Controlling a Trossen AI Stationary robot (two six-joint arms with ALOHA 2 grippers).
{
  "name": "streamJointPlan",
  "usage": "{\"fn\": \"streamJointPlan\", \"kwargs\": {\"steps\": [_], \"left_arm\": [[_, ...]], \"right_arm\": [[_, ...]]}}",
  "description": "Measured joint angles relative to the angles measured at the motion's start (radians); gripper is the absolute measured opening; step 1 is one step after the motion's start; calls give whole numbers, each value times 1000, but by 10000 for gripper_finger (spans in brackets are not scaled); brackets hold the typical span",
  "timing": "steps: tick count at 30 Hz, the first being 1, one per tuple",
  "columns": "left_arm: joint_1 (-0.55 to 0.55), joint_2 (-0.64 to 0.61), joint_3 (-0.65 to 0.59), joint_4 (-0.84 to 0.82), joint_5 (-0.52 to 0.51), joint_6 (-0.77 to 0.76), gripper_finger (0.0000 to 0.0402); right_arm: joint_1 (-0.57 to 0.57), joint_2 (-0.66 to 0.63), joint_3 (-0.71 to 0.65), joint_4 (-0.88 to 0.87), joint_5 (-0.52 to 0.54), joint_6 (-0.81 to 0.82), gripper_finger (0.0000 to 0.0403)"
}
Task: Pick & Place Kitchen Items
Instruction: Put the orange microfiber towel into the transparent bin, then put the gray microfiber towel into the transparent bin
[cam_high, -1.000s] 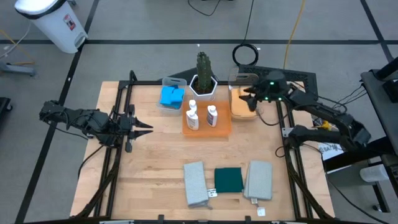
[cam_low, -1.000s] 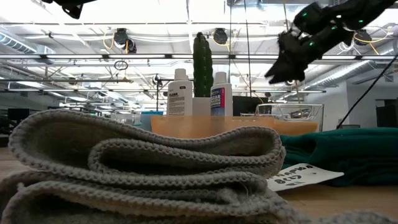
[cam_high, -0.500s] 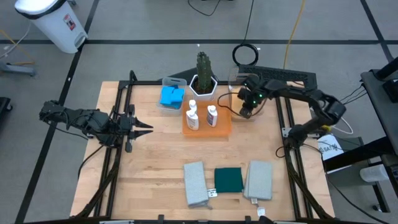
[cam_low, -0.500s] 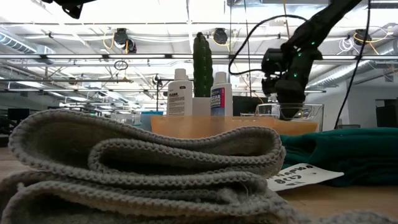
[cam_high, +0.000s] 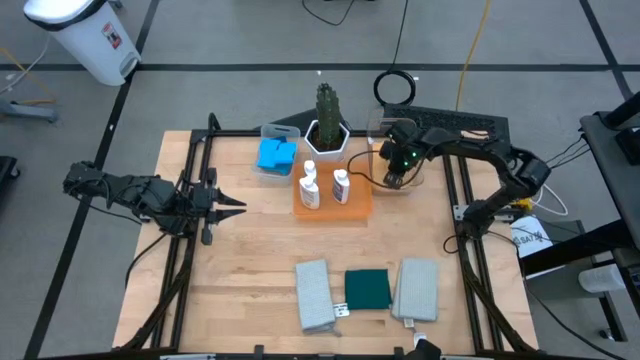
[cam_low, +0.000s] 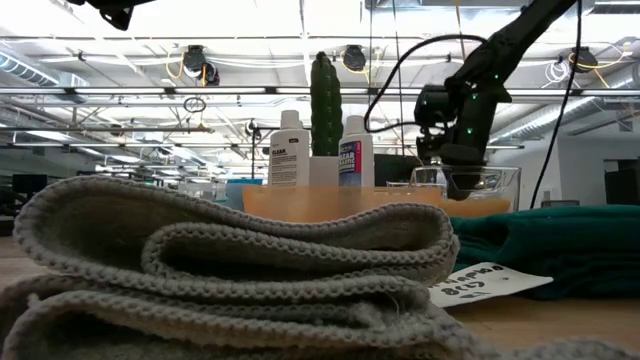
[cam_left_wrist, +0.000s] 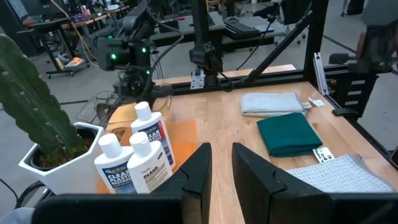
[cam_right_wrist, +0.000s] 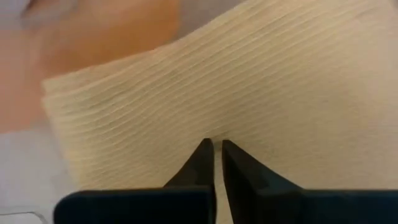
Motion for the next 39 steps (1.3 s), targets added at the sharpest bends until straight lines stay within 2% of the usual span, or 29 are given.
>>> {"fn": "streamJointPlan", "kwargs": {"steps": [9, 16, 20, 23, 26, 29, 34, 39], "left_arm": [[0, 0, 0, 0, 0, 0, 67], [0, 0, 0, 0, 0, 0, 67], [0, 0, 0, 0, 0, 0, 67], [0, 0, 0, 0, 0, 0, 67], [0, 0, 0, 0, 0, 0, 67], [0, 0, 0, 0, 0, 0, 67], [0, 0, 0, 0, 0, 0, 67], [0, 0, 0, 0, 0, 0, 67]], "right_arm": [[56, -237, 12, 1, -1, 75, 3], [291, -456, -49, 94, -5, 154, 1], [485, -539, -129, 290, -6, 241, 2], [635, -560, -230, 548, -6, 293, 2], [771, -555, -335, 818, -6, 288, 2], [876, -553, -399, 950, 9, 254, 1], [992, -627, -410, 819, 200, 234, 0], [1038, -772, -411, 648, 317, 236, 0]]}}
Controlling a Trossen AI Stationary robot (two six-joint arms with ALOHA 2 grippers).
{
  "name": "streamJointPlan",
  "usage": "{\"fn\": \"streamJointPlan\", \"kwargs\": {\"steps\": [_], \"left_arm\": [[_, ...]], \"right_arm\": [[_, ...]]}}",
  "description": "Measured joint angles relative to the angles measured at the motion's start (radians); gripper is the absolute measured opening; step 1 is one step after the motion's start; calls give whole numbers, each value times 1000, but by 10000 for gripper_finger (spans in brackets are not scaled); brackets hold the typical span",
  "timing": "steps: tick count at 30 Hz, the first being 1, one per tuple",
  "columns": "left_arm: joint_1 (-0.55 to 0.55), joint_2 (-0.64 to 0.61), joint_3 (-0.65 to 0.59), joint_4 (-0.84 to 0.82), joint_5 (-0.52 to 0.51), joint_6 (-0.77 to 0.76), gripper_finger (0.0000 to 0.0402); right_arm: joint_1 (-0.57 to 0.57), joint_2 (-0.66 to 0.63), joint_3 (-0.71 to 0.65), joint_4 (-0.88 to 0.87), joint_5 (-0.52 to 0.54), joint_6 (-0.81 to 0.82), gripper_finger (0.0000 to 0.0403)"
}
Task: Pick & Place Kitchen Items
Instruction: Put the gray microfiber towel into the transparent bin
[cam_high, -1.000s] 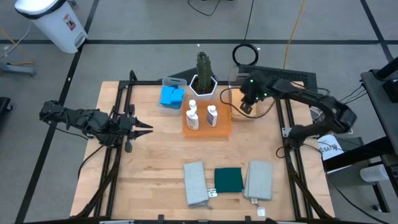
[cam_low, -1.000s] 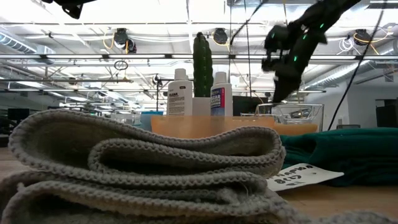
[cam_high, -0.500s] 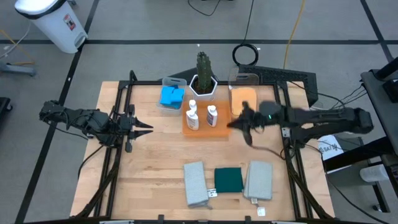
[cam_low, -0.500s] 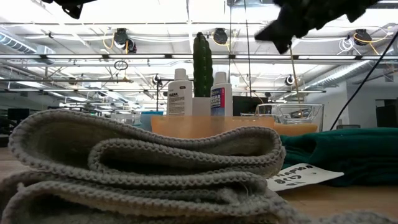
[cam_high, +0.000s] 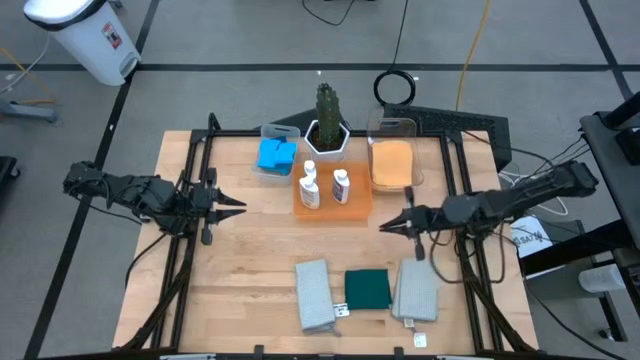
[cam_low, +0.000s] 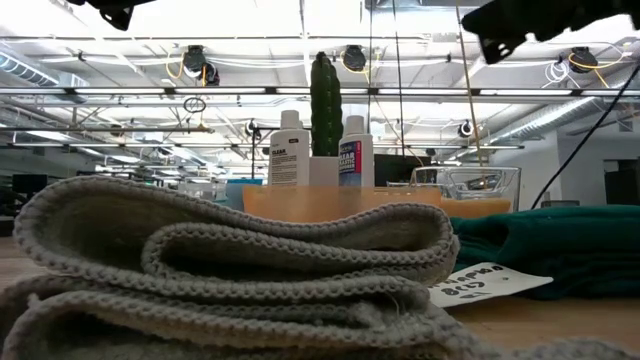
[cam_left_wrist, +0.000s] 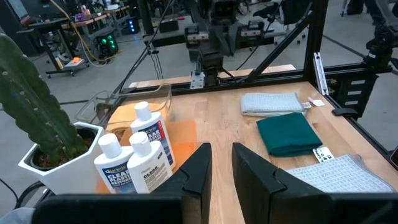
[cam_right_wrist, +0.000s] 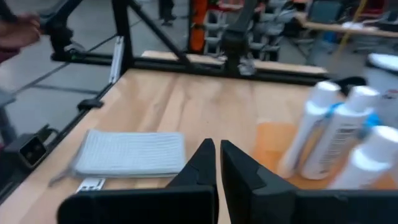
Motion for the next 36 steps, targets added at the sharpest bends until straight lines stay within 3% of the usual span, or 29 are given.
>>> {"fn": "streamJointPlan", "kwargs": {"steps": [7, 13, 22, 31, 36], "left_arm": [[0, 0, 0, 13, 0, 0, 67], [0, 56, 2, 186, 51, -60, 67], [0, 409, 0, 378, 233, -136, 67], [0, 754, 0, 503, 240, -170, 67], [22, 906, 0, 587, 263, -395, 70]], "right_arm": [[24, -121, -81, 8, 108, -5, 0], [21, -156, -126, 78, 123, 2, 0], [21, -159, -138, 109, 123, 2, 0], [21, -159, -138, 108, 122, 2, 0], [21, -159, -138, 108, 122, 2, 0]]}}
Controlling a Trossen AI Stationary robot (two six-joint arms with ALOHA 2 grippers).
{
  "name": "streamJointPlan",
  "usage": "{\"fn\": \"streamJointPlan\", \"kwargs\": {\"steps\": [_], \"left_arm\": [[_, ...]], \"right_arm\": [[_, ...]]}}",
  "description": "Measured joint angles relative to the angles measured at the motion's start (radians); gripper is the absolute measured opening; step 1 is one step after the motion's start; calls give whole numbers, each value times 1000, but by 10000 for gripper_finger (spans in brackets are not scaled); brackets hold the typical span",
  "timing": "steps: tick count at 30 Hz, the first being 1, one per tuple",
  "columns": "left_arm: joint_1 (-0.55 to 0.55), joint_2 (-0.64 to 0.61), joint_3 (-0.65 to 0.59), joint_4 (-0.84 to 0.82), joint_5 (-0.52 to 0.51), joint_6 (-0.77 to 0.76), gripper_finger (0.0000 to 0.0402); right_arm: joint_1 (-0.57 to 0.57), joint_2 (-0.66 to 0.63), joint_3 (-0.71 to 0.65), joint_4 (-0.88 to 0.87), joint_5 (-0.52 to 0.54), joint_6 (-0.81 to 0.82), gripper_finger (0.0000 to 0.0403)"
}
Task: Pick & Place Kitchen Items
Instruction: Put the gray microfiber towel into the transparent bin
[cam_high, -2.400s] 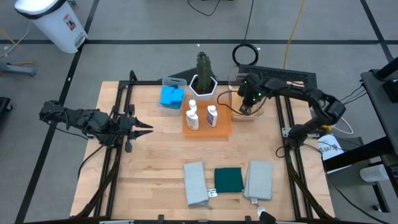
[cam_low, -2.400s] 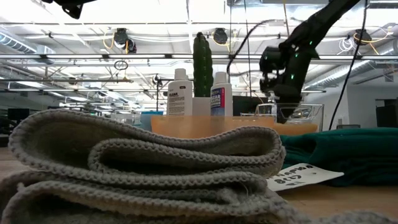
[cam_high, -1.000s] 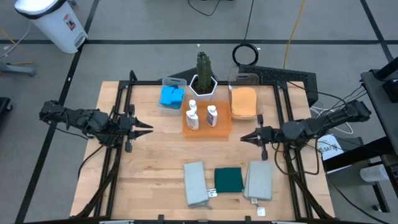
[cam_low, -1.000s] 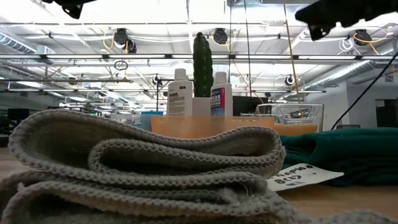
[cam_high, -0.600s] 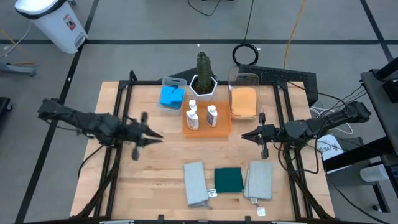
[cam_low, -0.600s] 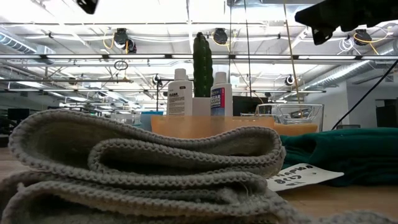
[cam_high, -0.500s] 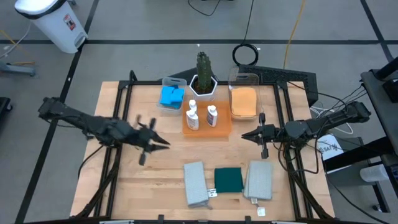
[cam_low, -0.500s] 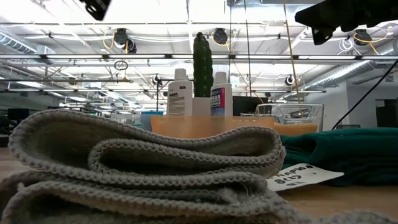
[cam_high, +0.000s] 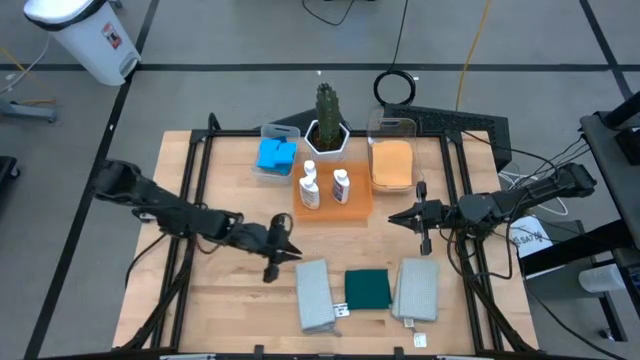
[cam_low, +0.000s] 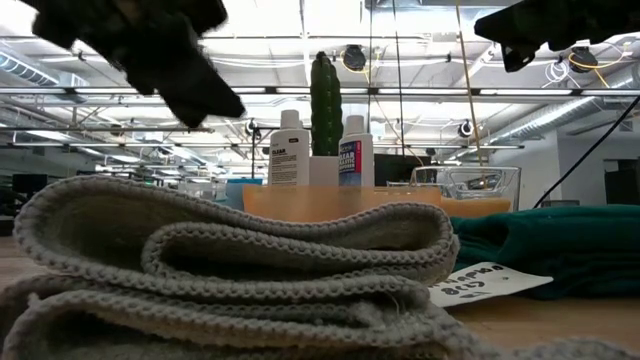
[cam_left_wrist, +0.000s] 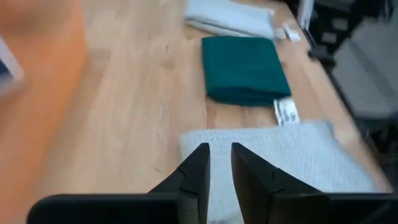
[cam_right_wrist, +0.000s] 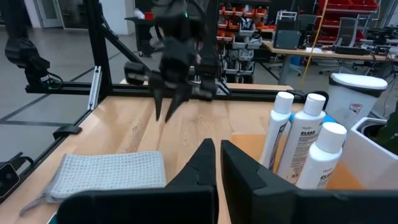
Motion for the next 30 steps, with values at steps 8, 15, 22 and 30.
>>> {"fn": "streamJointPlan", "kwargs": {"steps": [8, 15, 22, 30], "left_arm": [[51, 175, 0, 69, 238, -200, 183], [91, 280, 0, 129, 415, -238, 295], [100, 372, 3, 244, 462, -231, 322], [140, 363, 2, 224, 478, -163, 302]], "right_arm": [[0, 0, 0, 0, 0, 0, 0], [0, 0, 0, 0, 0, 0, 0], [0, 1, 0, 0, 0, 0, 0], [0, 1, 0, 0, 0, 0, 0]]}}
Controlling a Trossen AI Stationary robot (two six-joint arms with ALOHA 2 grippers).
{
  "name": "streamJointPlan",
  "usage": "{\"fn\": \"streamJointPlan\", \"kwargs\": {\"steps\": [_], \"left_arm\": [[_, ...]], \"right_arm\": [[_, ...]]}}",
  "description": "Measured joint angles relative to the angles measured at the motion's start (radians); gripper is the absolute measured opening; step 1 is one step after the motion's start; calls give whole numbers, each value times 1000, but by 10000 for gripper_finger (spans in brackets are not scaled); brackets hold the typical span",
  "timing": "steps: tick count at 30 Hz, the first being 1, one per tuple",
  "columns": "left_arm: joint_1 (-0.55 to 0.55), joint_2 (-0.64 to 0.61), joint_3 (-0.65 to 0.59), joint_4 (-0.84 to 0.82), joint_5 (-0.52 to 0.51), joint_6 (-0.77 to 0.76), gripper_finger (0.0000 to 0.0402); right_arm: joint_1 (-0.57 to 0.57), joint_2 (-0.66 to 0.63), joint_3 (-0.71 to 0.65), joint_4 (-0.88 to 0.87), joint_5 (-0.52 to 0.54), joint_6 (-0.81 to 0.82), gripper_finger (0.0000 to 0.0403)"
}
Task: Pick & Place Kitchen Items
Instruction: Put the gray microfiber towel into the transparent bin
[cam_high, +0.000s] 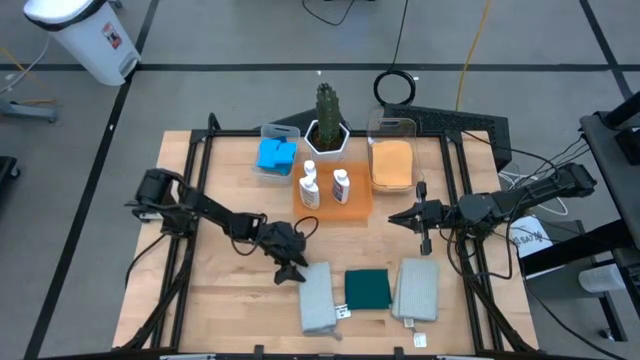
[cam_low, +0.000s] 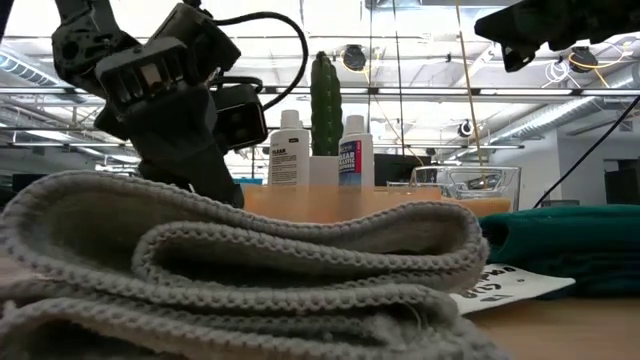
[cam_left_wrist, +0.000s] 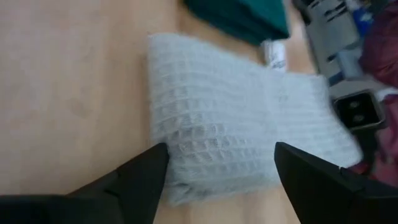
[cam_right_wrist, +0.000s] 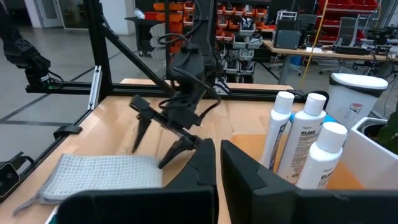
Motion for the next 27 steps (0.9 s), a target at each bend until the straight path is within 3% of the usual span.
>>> {"fn": "streamJointPlan", "kwargs": {"steps": [5, 11, 21, 27], "left_arm": [[38, -92, -3, -55, 9, 19, 286], [27, -140, -2, -123, -135, 34, 267], [-10, 3, 4, -55, -6, -44, 264], [-14, 28, 4, 25, 70, -52, 253]], "right_arm": [[0, 0, 0, 0, 0, 0, 0], [0, 0, 0, -2, 0, 0, 0], [0, 0, 1, -6, 0, 0, 0], [0, 0, 1, -5, 0, 0, 0]]}}
